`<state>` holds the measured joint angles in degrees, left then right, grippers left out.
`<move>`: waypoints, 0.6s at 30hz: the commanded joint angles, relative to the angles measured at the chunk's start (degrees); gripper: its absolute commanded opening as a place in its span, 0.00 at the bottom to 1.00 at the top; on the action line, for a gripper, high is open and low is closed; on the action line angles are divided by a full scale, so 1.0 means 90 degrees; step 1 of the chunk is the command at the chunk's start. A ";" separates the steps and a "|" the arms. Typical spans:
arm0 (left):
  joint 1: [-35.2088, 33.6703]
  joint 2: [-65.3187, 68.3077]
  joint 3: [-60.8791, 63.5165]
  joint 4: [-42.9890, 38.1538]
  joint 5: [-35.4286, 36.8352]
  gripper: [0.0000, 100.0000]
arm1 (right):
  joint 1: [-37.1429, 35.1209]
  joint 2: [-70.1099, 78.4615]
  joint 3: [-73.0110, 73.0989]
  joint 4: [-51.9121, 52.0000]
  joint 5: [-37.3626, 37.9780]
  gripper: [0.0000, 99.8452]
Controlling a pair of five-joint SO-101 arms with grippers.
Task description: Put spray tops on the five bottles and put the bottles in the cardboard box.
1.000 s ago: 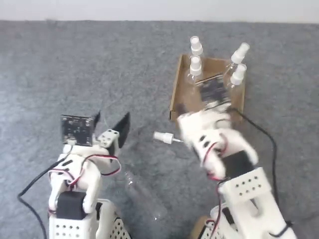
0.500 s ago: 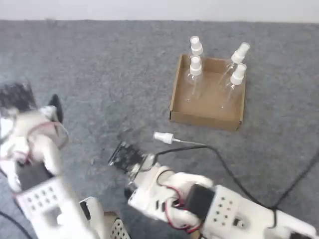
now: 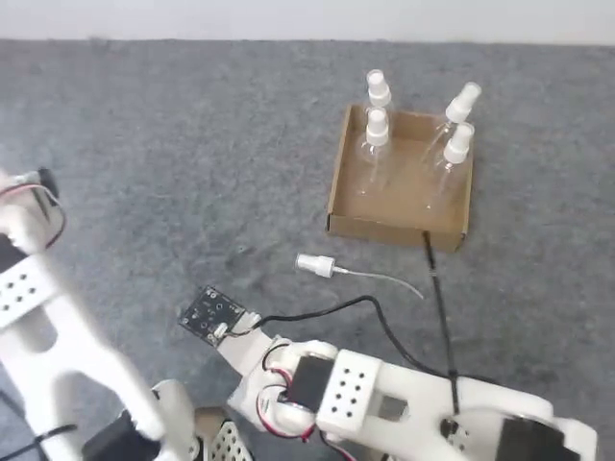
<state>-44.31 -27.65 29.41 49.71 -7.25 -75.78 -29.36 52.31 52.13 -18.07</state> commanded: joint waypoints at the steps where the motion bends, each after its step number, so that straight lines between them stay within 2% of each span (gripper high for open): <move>1: -0.0049 -0.0020 -0.0405 -0.0147 -0.0059 0.25 | 0.0054 0.0435 -0.0449 -0.0503 -0.0313 0.22; 11: -0.0059 0.0039 -0.0396 -0.0137 -0.0274 0.25 | 0.0786 0.1724 -0.0449 -0.1158 -0.0313 0.21; 13: -0.0059 0.0039 -0.0366 -0.0078 -0.0283 0.25 | 0.0894 0.1822 -0.0449 -0.1167 -0.0293 0.16; 16: -0.0049 -0.0010 -0.0259 -0.0020 -0.0283 0.25 | 0.1079 0.1812 -0.0449 -0.1167 -0.0264 0.02; 18: -0.0049 -0.0010 -0.0220 -0.0010 -0.0283 0.25 | 0.1236 0.1724 -0.0449 -0.1109 -0.0254 0.02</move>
<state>-44.57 -27.47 28.70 49.71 -9.36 -67.43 -12.40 51.60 42.64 -20.35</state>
